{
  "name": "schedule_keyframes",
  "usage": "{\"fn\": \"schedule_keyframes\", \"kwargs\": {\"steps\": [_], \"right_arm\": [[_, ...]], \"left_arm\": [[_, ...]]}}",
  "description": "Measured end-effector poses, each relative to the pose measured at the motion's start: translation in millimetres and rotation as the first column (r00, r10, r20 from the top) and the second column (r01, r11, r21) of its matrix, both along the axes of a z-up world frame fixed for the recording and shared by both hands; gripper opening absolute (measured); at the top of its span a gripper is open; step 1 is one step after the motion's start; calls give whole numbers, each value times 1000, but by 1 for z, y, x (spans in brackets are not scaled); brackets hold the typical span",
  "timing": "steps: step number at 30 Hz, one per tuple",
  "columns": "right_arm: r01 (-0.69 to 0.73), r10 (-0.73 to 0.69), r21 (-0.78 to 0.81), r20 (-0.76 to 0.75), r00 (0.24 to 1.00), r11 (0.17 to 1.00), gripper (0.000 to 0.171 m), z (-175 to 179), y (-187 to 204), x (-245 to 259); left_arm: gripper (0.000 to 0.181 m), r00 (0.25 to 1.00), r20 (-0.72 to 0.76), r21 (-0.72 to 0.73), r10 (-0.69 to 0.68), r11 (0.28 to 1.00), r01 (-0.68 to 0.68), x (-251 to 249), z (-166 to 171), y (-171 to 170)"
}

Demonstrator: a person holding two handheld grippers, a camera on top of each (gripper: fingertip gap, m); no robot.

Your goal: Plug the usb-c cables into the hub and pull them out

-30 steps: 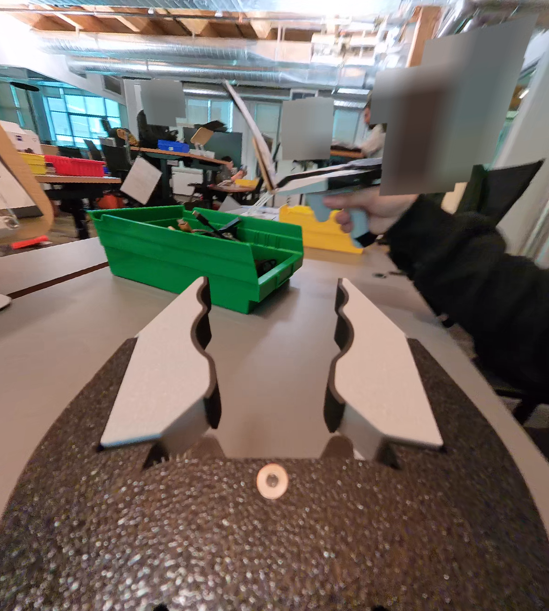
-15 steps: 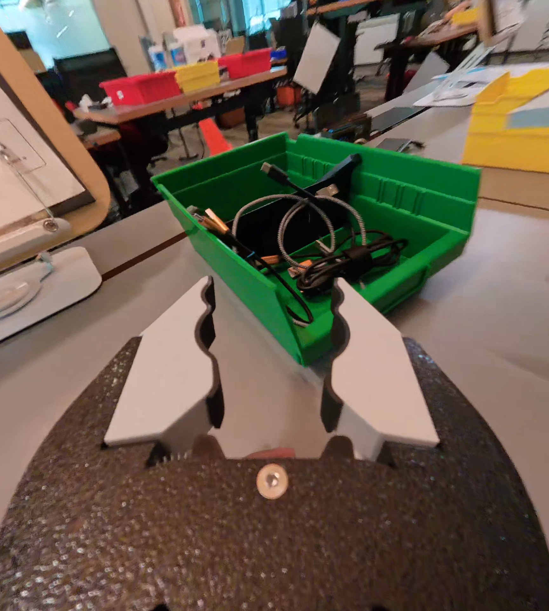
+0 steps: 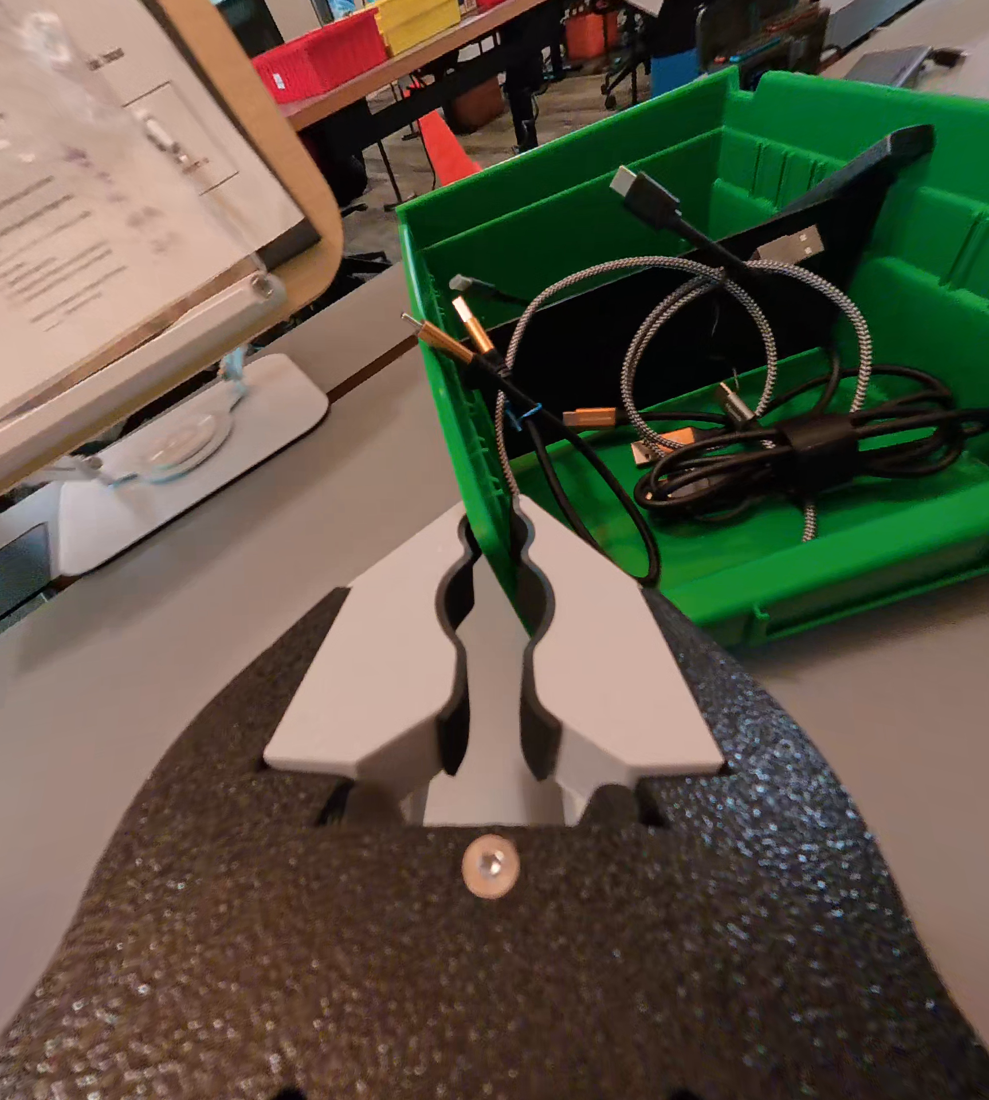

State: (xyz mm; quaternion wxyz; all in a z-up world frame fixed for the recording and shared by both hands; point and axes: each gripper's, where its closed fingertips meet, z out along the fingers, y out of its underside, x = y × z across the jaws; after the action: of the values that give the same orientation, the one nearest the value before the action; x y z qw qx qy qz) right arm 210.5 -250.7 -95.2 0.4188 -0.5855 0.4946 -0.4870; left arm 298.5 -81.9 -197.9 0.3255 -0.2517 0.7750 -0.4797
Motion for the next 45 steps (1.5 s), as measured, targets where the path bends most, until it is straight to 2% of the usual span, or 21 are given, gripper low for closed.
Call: {"fn": "schedule_keyframes", "kwargs": {"steps": [5,10,14,17,20,22,24,26,29,32,34,35,37,38,40,42,45], "right_arm": [[-113,112,22,24,993,993,108,12,41,-5],[-396,387,104,94,917,913,109,40,142,-24],[-558,557,148,53,829,817,112,46,241,-14],[-671,694,267,11,720,691,112,53,333,5],[-653,741,412,-86,666,636,108,41,413,41],[-613,747,456,-207,632,645,99,17,455,65],[-514,689,483,-317,652,709,98,-13,481,94],[-420,647,518,-406,646,745,93,-43,503,114],[-340,630,560,-478,612,755,69,-72,534,127],[-303,499,407,-573,650,862,70,-105,540,147],[-280,467,378,-640,610,883,81,-129,547,148],[-268,437,346,-671,599,899,78,-140,548,149],[-289,383,254,-689,616,923,52,-153,542,156],[-290,398,274,-676,620,917,50,-152,545,157],[-244,396,314,-665,633,917,37,-148,546,162],[-286,452,351,-651,610,892,37,-137,552,160],[-415,524,324,-593,611,850,37,-88,551,167]], "left_arm": [[6,999,14,21,-40,999,40,-44,0,79],[6,999,14,13,29,999,-30,-91,0,169],[6,987,24,-4,159,987,-159,-113,1,229],[5,976,5,-77,219,973,-218,-122,1,252],[5,967,41,-120,251,962,-244,-125,2,258],[6,963,72,-92,259,963,-252,-126,2,258],[5,965,68,-94,254,964,-247,-126,2,259],[6,959,99,-66,267,963,-261,-128,2,263],[6,953,96,-66,289,957,-284,-130,2,271],[5,948,94,-73,305,951,-299,-130,2,280],[5,947,85,-80,310,949,-304,-130,2,285],[6,946,88,-78,313,949,-307,-130,2,287],[5,943,91,-76,320,946,-314,-130,2,292],[5,942,88,-79,323,945,-316,-130,2,293],[6,942,97,-71,320,947,-315,-129,2,295],[6,943,105,-65,317,948,-311,-129,3,297],[6,941,109,-62,319,947,-314,-130,3,301]]}}
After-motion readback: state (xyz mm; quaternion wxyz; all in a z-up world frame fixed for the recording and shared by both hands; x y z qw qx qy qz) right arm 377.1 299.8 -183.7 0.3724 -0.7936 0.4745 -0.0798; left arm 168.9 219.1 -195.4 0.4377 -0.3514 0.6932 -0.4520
